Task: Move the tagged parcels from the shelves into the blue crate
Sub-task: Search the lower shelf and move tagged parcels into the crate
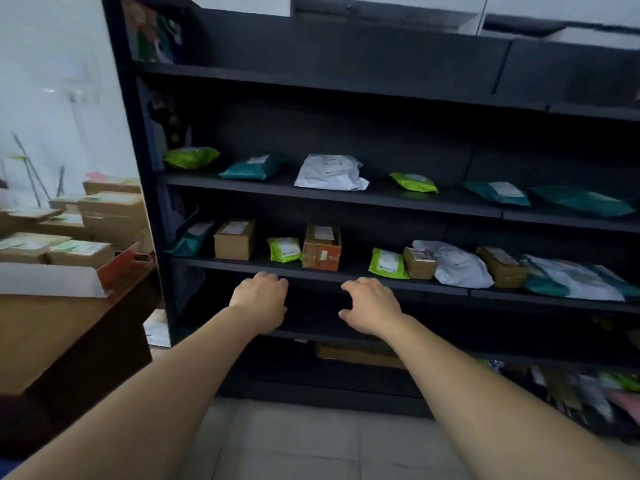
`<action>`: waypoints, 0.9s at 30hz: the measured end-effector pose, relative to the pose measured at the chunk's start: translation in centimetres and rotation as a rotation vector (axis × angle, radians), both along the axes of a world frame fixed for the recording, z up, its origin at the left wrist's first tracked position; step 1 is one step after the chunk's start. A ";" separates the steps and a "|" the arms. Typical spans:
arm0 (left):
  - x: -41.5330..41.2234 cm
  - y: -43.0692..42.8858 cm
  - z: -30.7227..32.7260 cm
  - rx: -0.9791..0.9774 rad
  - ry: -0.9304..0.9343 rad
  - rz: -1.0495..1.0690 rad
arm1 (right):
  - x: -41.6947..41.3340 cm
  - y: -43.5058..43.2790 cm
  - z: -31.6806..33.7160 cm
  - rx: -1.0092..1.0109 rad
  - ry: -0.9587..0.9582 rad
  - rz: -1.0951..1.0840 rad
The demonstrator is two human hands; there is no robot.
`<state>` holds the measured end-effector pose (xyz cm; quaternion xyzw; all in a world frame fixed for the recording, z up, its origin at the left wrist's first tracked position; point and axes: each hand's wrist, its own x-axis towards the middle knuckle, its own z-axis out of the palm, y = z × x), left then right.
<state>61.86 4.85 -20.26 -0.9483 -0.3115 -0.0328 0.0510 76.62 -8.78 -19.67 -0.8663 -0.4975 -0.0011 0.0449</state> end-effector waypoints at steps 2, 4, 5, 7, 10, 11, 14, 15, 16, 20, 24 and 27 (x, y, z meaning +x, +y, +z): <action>2.8 0.2 0.2 0.017 0.000 -0.045 | 2.2 -0.2 0.0 0.000 0.005 -0.032; 5.7 0.8 0.3 0.014 -0.002 -0.081 | 4.6 -0.1 -0.2 0.004 0.013 -0.064; 7.2 1.1 0.3 0.009 -0.004 -0.097 | 5.8 0.1 -0.2 0.009 0.015 -0.081; 10.2 2.0 0.2 0.004 -0.012 -0.126 | 8.5 0.5 -0.4 0.015 0.016 -0.113; 14.9 3.5 0.1 0.013 -0.027 -0.159 | 12.6 1.5 -0.6 0.021 0.020 -0.161; 16.4 4.1 -0.1 0.009 -0.024 -0.169 | 14.0 2.0 -0.7 0.023 0.021 -0.178; 20.5 5.8 -0.6 -0.005 -0.007 -0.203 | 17.7 3.4 -1.1 0.022 0.020 -0.224; 21.9 6.3 -0.9 -0.008 0.000 -0.212 | 18.9 3.9 -1.3 0.020 0.029 -0.238; 23.1 6.8 -1.2 -0.012 0.006 -0.221 | 20.0 4.3 -1.6 0.019 0.041 -0.249; 27.6 8.3 -2.3 -0.031 0.043 -0.256 | 24.2 5.7 -3.2 -0.001 0.082 -0.269; 32.0 9.8 -4.1 -0.041 0.083 -0.266 | 28.6 7.1 -4.8 0.010 0.128 -0.278; 35.8 10.6 -5.6 -0.066 0.121 -0.252 | 32.3 8.1 -6.3 0.009 0.175 -0.270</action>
